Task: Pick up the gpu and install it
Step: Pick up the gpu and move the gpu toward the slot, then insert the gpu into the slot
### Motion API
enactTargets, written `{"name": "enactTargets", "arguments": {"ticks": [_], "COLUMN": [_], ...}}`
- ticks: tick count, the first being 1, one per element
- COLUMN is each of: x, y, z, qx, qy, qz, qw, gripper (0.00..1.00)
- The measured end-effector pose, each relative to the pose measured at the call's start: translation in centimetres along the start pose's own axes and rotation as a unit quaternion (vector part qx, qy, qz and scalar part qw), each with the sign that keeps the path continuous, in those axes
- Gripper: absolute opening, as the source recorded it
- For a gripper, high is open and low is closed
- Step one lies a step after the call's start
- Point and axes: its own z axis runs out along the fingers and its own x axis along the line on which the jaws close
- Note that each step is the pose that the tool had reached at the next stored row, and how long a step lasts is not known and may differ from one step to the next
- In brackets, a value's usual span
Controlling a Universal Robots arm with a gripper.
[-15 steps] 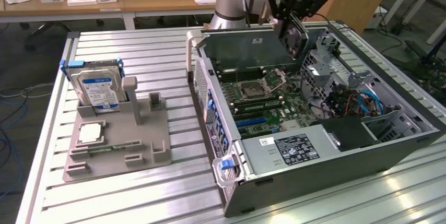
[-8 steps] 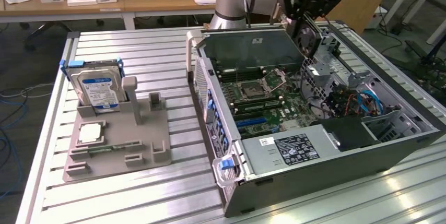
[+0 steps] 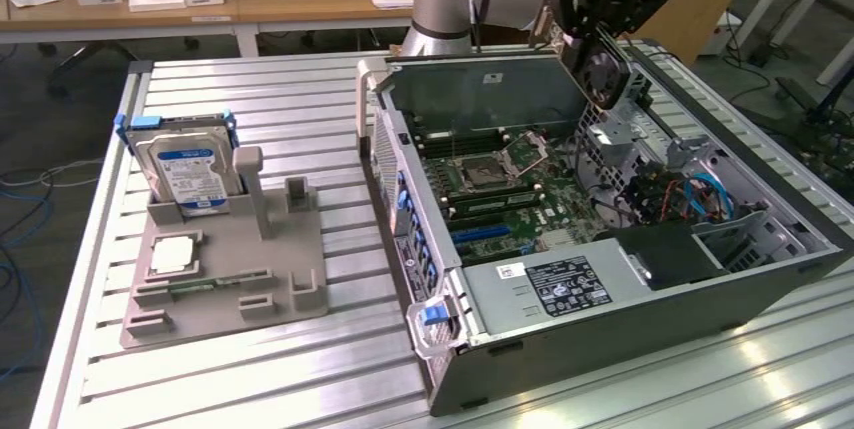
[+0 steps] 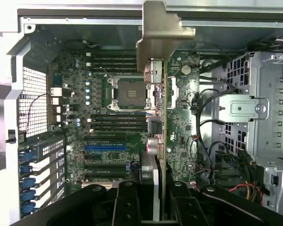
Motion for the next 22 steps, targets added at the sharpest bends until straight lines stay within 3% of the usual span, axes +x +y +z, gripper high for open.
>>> {"name": "enactTargets", "arguments": {"ticks": [9, 15, 22], "x": [0.00, 0.02, 0.05], "y": [0.00, 0.00, 0.00], "z": [0.01, 0.00, 0.01], "qx": [-0.0007, -0.0006, -0.0007], "qy": [0.0001, 0.0011, 0.0024], "qz": [-0.002, -0.036, -0.084], "qw": [1.0000, 0.9993, 0.9964], "gripper": [0.28, 0.28, 0.28]}}
